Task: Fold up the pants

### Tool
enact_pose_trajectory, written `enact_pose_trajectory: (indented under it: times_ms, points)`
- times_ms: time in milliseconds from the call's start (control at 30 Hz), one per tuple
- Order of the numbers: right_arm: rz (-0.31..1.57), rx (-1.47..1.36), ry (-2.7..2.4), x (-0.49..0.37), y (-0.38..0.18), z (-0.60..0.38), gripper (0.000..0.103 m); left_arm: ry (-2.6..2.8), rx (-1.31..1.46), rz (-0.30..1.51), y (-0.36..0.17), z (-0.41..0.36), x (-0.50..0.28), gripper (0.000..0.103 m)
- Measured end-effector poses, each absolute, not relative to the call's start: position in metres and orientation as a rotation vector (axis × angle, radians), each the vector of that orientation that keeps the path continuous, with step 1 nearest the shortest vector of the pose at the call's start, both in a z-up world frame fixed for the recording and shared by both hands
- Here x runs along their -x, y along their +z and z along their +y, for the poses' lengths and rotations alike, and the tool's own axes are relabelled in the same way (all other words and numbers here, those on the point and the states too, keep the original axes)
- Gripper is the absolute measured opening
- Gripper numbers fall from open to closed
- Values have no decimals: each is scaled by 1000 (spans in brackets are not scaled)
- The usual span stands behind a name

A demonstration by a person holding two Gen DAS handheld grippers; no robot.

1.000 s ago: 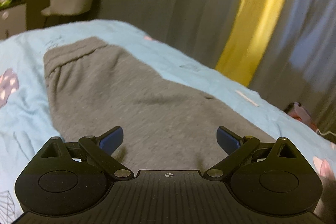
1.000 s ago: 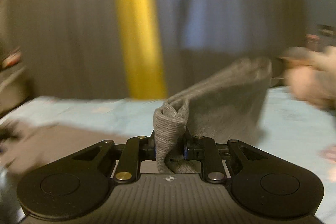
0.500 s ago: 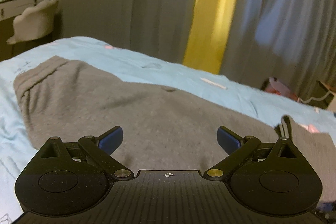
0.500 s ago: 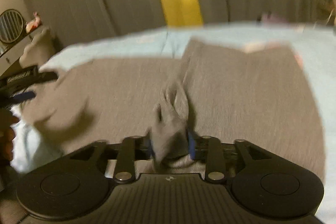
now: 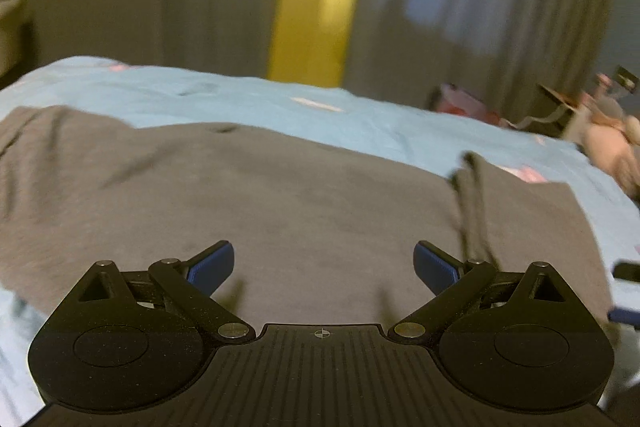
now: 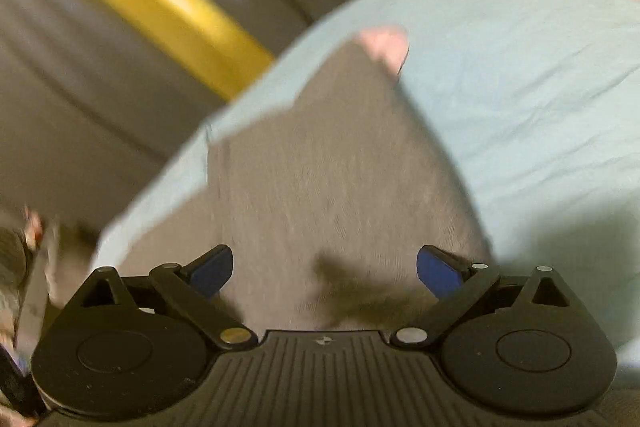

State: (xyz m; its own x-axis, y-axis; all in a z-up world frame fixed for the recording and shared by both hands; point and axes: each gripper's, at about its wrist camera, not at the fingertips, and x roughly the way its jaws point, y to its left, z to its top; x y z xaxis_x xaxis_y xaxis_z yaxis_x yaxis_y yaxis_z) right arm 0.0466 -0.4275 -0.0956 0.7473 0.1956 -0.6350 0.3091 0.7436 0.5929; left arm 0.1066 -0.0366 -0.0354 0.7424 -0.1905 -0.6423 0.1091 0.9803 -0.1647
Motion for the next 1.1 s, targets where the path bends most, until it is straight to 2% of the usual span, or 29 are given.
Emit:
enact_pose_trajectory:
  times_ms: [100, 200, 300, 433, 500, 533, 567, 700, 733, 800, 833, 1100]
  points:
    - [716, -712, -167, -36, -93, -435, 99, -234, 156, 761, -33, -51, -114, 100]
    - [767, -711, -252, -43, -100, -446, 99, -286, 229, 843, -38, -73, -134, 100]
    - [814, -806, -201, -53, -113, -455, 99, -326, 254, 919, -45, -100, -158, 100]
    - [783, -771, -192, -55, -111, -448, 99, -402, 355, 1058, -63, -129, -188, 99]
    - [745, -805, -168, -55, -116, -450, 99, -414, 384, 1128, -76, -138, -204, 91]
    - [741, -819, -175, -59, -121, -453, 99, -417, 388, 1166, -84, -141, -211, 78]
    - [740, -827, -183, -61, -122, -453, 99, -416, 387, 1200, -91, -145, -215, 69]
    - [706, -851, -186, -61, -123, -457, 99, -463, 472, 1220, -102, -144, -226, 66]
    - [699, -848, -183, -62, -123, -457, 99, -468, 500, 1226, -103, -143, -228, 63]
    - [692, -841, -169, -63, -121, -455, 99, -460, 513, 1227, -105, -143, -230, 39]
    - [689, -838, -163, -64, -121, -454, 99, -469, 509, 1219, -106, -143, -229, 18]
    - [615, -810, -117, -51, -107, -449, 99, -534, 451, 1078, -60, -133, -202, 16]
